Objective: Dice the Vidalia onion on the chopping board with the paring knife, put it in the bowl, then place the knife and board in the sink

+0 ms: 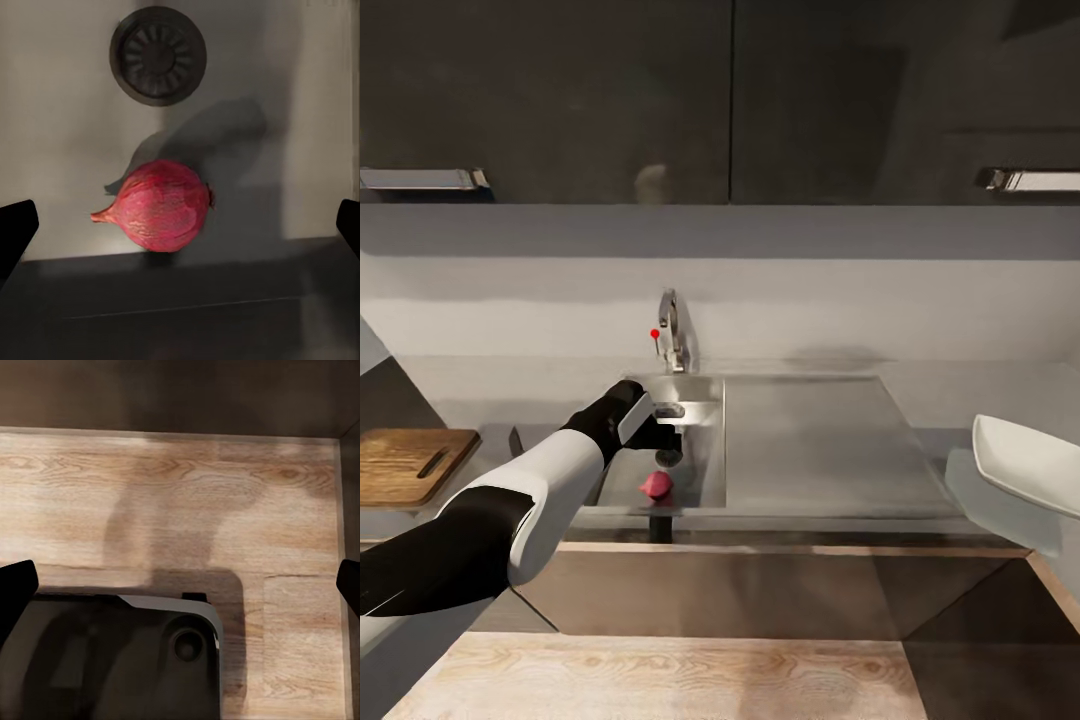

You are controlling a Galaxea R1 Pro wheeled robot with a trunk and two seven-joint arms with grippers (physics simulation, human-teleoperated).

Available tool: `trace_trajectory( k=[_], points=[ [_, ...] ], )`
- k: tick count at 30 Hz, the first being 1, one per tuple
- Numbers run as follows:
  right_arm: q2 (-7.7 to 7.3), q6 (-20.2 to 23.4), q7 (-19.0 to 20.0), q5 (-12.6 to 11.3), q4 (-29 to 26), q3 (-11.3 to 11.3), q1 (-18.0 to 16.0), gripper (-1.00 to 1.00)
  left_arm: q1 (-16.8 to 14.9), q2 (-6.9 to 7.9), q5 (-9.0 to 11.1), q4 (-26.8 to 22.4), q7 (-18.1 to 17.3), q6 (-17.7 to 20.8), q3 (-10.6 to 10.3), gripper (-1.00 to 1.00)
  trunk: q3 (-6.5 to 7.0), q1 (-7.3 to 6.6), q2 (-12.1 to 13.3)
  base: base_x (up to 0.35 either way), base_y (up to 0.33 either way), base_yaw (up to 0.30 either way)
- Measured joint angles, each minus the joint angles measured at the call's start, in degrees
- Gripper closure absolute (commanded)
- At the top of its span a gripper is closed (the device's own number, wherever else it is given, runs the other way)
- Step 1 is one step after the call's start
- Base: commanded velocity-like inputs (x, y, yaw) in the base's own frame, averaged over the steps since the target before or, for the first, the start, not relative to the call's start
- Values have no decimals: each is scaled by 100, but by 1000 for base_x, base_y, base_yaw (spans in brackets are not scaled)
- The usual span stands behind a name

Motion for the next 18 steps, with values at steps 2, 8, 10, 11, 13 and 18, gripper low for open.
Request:
trace_trajectory(
  k=[2,8,10,11,13,18],
  points=[
    [0,0,0,0,-1,0,-1,-100,2,0,0,11,0,1,0,-100,-18,-1,0,227,0,0],
    [-2,0,0,0,-2,0,0,-100,3,0,0,87,0,2,-1,-100,-73,-1,0,252,0,0],
    [-1,0,0,0,-3,0,-1,-100,3,2,-1,101,0,2,-2,-100,-92,0,0,192,0,0],
    [-1,0,0,0,-2,0,-1,-100,3,2,0,104,0,2,-2,-100,-101,0,0,166,0,0],
    [0,0,0,0,-1,0,-1,-100,4,1,0,110,0,2,-2,-100,-119,0,0,144,0,0],
    [0,0,0,0,0,0,0,-100,10,0,0,115,0,2,-3,-100,-165,2,1,73,0,0]
  ],
)
